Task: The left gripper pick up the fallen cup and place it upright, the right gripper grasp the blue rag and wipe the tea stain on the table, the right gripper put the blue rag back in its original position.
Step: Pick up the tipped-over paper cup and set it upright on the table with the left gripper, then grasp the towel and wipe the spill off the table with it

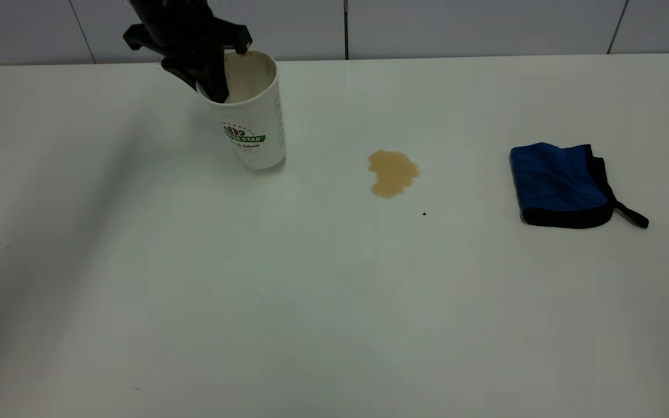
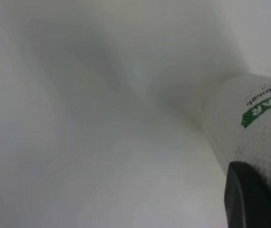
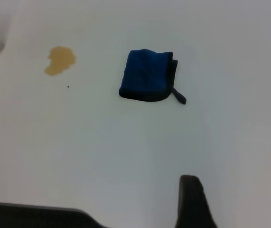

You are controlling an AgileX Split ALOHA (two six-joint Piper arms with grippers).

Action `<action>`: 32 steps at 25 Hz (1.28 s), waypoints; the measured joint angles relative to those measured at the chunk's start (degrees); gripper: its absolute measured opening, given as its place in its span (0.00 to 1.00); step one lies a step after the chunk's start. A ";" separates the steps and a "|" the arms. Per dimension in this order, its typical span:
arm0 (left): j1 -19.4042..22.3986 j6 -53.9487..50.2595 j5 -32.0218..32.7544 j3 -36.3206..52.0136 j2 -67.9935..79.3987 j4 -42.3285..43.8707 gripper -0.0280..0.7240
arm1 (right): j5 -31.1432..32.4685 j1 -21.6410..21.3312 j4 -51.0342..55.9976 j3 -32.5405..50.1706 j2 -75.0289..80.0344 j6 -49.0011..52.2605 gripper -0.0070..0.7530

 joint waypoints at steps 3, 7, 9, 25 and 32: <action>0.00 0.14 0.00 0.00 1.32 -0.41 0.05 | 0.00 0.00 0.00 0.00 0.00 0.00 0.68; -0.46 0.17 -0.17 -0.24 2.13 -0.86 0.06 | 0.00 0.00 0.00 0.00 0.00 0.00 0.68; -0.53 0.17 -0.28 -0.24 2.26 -0.93 0.09 | 0.00 0.00 0.00 0.00 0.00 0.00 0.68; -0.53 0.20 -1.84 -0.30 -1.82 -3.26 0.59 | 0.00 0.00 0.00 0.00 0.00 0.00 0.68; -0.53 1.48 3.78 -0.30 -10.85 -3.21 0.60 | 0.00 0.00 0.00 0.00 0.00 0.00 0.68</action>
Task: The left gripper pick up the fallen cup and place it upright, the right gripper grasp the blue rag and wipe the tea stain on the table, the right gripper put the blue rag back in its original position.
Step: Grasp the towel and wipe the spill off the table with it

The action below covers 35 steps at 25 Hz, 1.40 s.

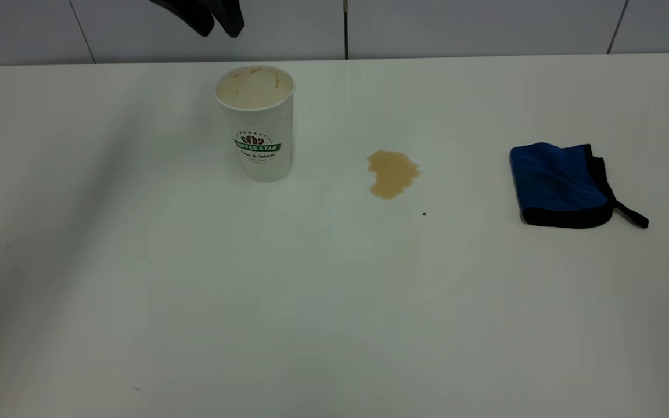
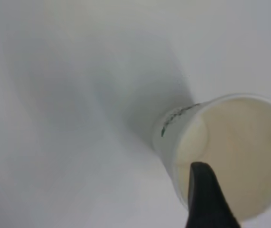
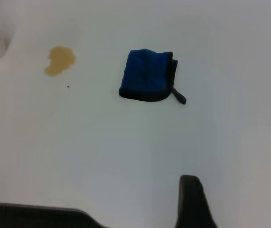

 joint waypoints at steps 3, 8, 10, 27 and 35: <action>0.00 -0.07 3.85 0.00 -6.34 0.00 0.60 | 0.00 0.00 0.00 0.00 0.00 0.00 0.68; 0.00 -1.51 14.35 0.00 -17.27 0.45 0.60 | 0.00 0.00 0.00 0.00 0.00 0.00 0.68; 0.00 -2.55 14.40 -0.11 -21.37 0.92 0.60 | 0.00 0.00 0.00 0.00 0.00 0.00 0.68; 0.00 -9.88 14.40 36.03 -58.24 7.86 0.60 | 0.00 0.00 0.00 0.00 0.00 0.00 0.68; 0.00 -7.92 14.40 65.51 -73.83 9.95 0.63 | 0.00 0.00 0.00 0.00 0.00 0.00 0.68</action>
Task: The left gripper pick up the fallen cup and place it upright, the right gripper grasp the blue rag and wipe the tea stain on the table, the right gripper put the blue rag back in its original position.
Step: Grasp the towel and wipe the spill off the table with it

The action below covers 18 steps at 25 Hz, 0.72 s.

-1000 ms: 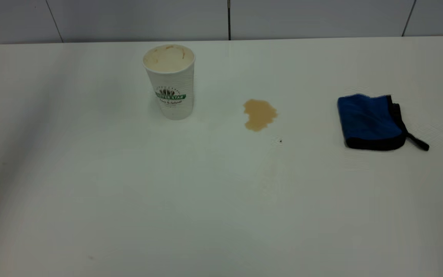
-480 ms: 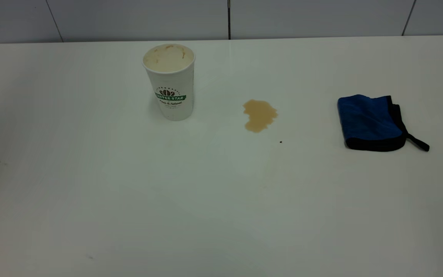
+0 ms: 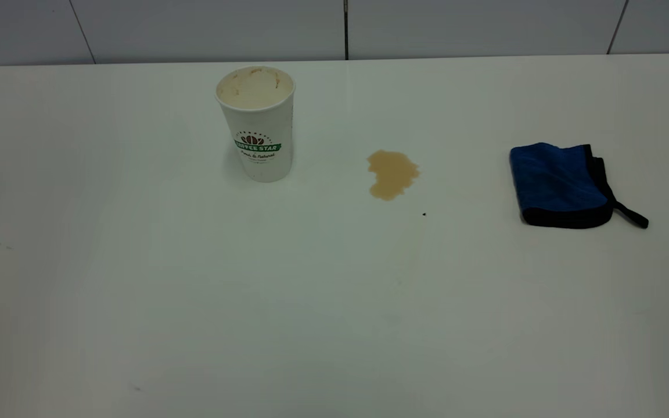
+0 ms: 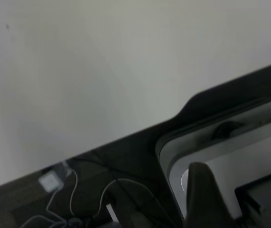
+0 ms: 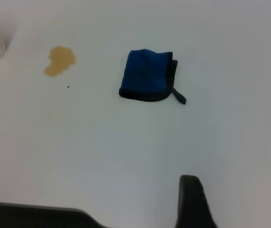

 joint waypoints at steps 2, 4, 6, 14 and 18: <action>0.00 -0.47 0.00 5.60 -3.46 0.06 0.67 | 0.00 0.00 0.00 0.00 0.00 0.00 0.68; 0.00 -1.00 0.00 10.10 -7.41 0.11 0.71 | 0.00 0.00 0.00 0.00 0.00 0.00 0.68; 0.00 -1.13 -0.05 14.71 -11.42 0.23 0.73 | 0.00 0.00 0.00 0.00 0.00 0.00 0.68; 0.00 -1.32 -3.13 26.10 -29.83 0.80 0.73 | 0.00 0.00 0.00 0.00 0.00 0.00 0.68; 0.00 -2.27 -3.35 27.27 -37.04 1.75 0.73 | 0.00 0.00 0.00 0.00 0.00 0.00 0.68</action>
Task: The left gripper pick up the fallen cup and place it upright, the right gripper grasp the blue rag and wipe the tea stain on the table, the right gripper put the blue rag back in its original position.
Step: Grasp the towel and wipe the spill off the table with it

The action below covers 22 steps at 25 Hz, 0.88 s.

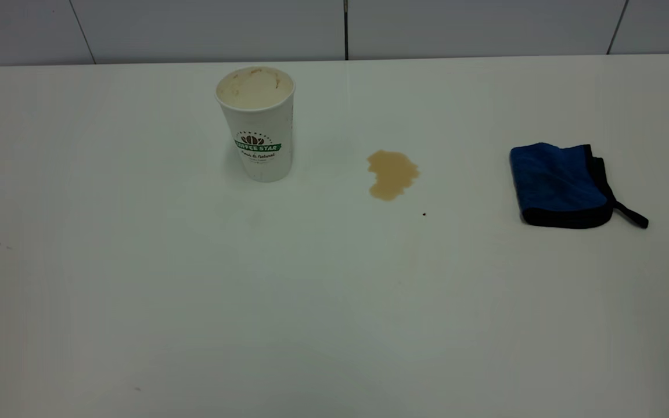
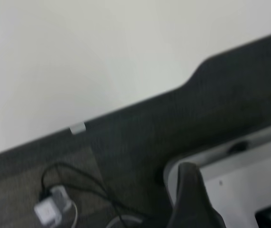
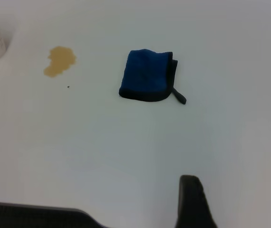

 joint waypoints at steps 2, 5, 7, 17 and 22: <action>0.00 -0.12 -0.04 0.00 -3.29 0.48 0.73 | 0.00 0.00 0.00 0.00 0.00 0.00 0.68; 0.00 -0.12 0.01 0.00 -8.52 0.56 0.73 | 0.00 0.00 0.00 0.00 0.00 0.00 0.68; 0.16 -0.12 0.13 0.00 -12.03 0.56 0.73 | 0.00 0.00 0.00 0.00 0.00 0.00 0.68; 12.03 -0.12 0.33 0.00 -17.14 0.73 0.73 | 0.00 0.00 0.00 0.00 0.00 0.00 0.68; 12.26 -0.13 0.36 0.00 -20.28 0.73 0.73 | 0.00 0.00 0.00 0.00 0.00 0.00 0.68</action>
